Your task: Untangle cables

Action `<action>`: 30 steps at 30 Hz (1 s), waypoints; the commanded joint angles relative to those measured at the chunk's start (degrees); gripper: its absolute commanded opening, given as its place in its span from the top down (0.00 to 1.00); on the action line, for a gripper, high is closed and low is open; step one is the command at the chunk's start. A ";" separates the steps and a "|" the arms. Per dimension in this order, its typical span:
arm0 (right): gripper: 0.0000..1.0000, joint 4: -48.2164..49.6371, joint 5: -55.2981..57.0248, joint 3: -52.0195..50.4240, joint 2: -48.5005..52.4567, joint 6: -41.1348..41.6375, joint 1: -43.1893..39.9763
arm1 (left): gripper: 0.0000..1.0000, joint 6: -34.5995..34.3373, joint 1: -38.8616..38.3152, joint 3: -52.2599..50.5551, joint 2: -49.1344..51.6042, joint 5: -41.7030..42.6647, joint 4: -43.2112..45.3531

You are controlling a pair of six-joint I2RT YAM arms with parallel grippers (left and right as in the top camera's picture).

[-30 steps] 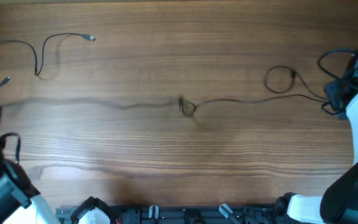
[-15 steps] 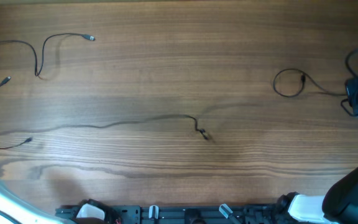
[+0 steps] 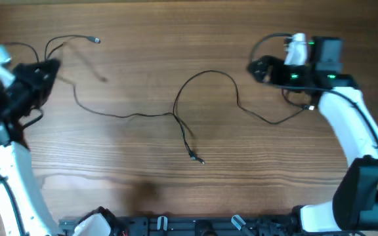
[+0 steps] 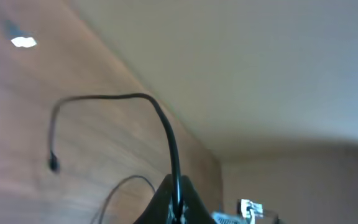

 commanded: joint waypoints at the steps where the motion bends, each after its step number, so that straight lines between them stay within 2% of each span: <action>1: 0.00 0.00 -1.60 0.15 4.02 -9.40 6.71 | 0.96 2.62 -4.57 0.59 -0.87 2.34 2.51; 4: 0.00 1.05 -3.19 0.15 8.52 -9.38 11.26 | 0.96 2.62 -7.52 0.57 -0.87 -0.15 0.46; 6: 0.00 3.06 -5.14 0.15 11.82 -8.92 13.25 | 0.96 2.60 -9.11 0.57 -0.87 -4.63 -3.21; 9: 0.01 6.34 -5.81 0.15 15.78 -3.65 14.60 | 0.96 2.58 -13.40 0.55 -0.76 -12.35 -10.51; 10: 0.01 7.76 -5.79 0.15 16.76 -0.85 14.62 | 0.71 2.58 -15.65 0.52 -0.63 -14.60 -12.33; 11: 0.01 8.41 -5.66 0.15 17.11 0.37 14.60 | 0.50 2.58 -17.77 0.52 -0.37 -16.76 -13.25; 12: 0.00 9.05 -5.22 0.15 17.14 1.70 14.53 | 0.00 2.58 -19.32 0.52 -0.20 -18.29 -13.53; 14: 0.00 9.70 -1.01 0.15 16.87 5.29 14.23 | 0.00 2.51 -24.85 0.46 0.96 -23.02 -13.90; 16: 0.00 9.42 2.12 0.15 16.87 7.58 13.81 | 0.00 -0.98 -30.49 0.46 2.91 -29.18 -13.94; 17: 0.00 8.98 2.78 0.15 16.87 7.82 13.42 | 0.00 -5.92 -33.42 0.46 4.46 -34.69 -14.45; 18: 0.00 7.96 3.06 0.15 16.87 7.74 12.52 | 0.00 -19.15 -37.99 0.46 8.02 -44.11 -16.37; 19: 0.00 7.45 3.06 0.15 16.87 7.58 12.09 | 0.00 -24.39 -39.54 0.46 9.81 -45.79 -16.61; 21: 0.00 6.19 3.04 0.15 16.87 7.28 11.17 | 0.00 -31.87 -42.32 0.46 13.35 -45.22 -15.15; 23: 0.00 4.50 1.51 0.15 16.87 6.08 10.45 | 0.01 -33.09 -45.83 0.46 17.79 -43.74 -12.33; 24: 0.00 3.96 -0.17 0.15 16.87 4.42 10.40 | 0.15 -33.68 -47.43 0.46 19.87 -43.71 -10.91; 25: 0.00 3.65 -1.09 0.15 16.87 3.82 10.43 | 0.23 -35.21 -48.70 0.46 21.81 -43.78 -10.32; 28: 0.00 3.32 -1.31 0.15 16.90 3.89 10.75 | 0.24 -45.11 -51.08 0.46 27.26 -43.93 -10.56; 30: 0.00 3.34 -1.29 0.15 16.90 3.89 10.75 | 0.29 -50.97 -51.95 0.46 30.40 -43.91 -10.84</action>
